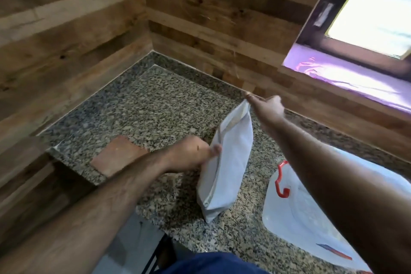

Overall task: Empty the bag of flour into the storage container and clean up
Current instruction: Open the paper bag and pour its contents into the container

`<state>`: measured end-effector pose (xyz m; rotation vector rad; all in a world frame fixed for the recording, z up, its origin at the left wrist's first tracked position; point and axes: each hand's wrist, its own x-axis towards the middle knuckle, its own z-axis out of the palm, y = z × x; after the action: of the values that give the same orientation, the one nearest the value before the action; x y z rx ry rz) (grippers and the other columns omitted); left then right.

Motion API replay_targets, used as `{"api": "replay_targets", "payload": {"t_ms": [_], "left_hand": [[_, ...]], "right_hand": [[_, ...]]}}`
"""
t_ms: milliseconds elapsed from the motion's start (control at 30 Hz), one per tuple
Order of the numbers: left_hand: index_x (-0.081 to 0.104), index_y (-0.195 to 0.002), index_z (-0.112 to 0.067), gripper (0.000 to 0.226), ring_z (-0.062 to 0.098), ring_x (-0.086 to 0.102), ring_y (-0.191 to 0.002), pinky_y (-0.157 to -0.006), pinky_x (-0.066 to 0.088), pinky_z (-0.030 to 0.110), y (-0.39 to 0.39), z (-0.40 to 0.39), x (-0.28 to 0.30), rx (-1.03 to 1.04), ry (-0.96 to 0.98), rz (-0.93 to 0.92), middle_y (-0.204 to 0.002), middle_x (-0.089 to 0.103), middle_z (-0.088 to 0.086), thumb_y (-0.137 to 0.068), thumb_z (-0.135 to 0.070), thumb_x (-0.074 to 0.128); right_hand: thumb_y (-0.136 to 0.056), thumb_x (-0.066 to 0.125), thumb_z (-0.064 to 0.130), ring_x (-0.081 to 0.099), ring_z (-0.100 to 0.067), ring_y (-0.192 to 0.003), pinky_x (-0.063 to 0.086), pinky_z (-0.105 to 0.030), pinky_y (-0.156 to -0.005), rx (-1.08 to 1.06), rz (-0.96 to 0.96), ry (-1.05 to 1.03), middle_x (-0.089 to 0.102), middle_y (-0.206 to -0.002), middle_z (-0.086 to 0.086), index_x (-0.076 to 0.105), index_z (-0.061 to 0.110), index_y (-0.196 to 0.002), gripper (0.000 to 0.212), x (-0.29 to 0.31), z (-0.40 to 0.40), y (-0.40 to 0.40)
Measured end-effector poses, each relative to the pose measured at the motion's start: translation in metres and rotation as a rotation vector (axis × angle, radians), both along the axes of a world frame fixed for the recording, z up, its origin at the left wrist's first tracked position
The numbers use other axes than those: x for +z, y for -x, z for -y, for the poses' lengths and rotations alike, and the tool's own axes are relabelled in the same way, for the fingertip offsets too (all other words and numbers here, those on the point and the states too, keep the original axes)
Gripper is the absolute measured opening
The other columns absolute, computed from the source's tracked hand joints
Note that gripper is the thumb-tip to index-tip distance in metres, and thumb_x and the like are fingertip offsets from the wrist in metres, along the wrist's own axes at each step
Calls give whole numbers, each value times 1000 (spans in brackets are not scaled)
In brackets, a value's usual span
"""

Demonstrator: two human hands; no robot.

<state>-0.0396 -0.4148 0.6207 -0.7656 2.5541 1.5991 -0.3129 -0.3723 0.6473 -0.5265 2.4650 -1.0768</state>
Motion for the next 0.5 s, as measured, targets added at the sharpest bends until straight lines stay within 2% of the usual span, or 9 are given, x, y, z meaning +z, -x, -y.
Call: {"api": "replay_targets", "payload": {"t_ms": [33,67,133,200,300,400,500], "left_hand": [[60,-67,-20,76,7,47,-48,-55,35,25,6,6,-2,135,7,-59,-52,52,-15,-85,-93,45],[57,-66,-21,73,8,43,-48,-55,32,27,14,11,-5,243,30,-97,-51,48,-14,-84,-91,45],[49,-63,-23,67,13,37,-50,-57,26,31,30,16,-11,364,61,-123,-54,41,-9,-84,-86,53],[47,-60,-22,62,14,37,-50,-54,25,31,43,18,-15,422,92,-85,-54,41,-8,-86,-75,68],[48,-57,-17,58,17,42,-50,-49,26,29,54,20,-16,416,273,-7,-50,46,-7,-80,-59,78],[44,-55,-15,39,21,36,-49,-51,23,31,57,28,-16,377,344,-6,-49,39,-4,-73,-44,63],[49,-55,-19,29,16,35,-49,-55,26,30,56,32,-25,349,228,-46,-51,41,-4,-76,-37,60]], "right_hand": [[-76,83,72,71,-26,-87,62,-36,-69,74,38,-64,72,-105,-12,65,5,-113,79,-2,-7,-7],[-76,84,70,66,-19,-71,54,-28,-54,152,81,-131,70,-90,-8,69,6,-98,69,-3,-14,-15],[-75,86,68,57,-14,-55,40,-20,-41,244,142,-235,65,-73,-2,71,9,-84,61,-8,-26,-29],[-73,86,62,55,-15,-52,38,-20,-40,260,136,-253,64,-65,-2,74,9,-81,55,-13,-34,-39],[-79,71,36,59,-19,-51,46,-25,-49,254,69,-268,70,-58,-2,75,9,-67,30,-9,-40,-47],[-81,56,23,64,-19,-58,51,-27,-55,227,-30,-341,75,-70,-6,75,7,-75,26,7,-48,-38],[-72,51,20,67,-26,-64,50,-30,-59,138,-107,-300,76,-75,-11,75,3,-77,30,17,-55,-26]]}}
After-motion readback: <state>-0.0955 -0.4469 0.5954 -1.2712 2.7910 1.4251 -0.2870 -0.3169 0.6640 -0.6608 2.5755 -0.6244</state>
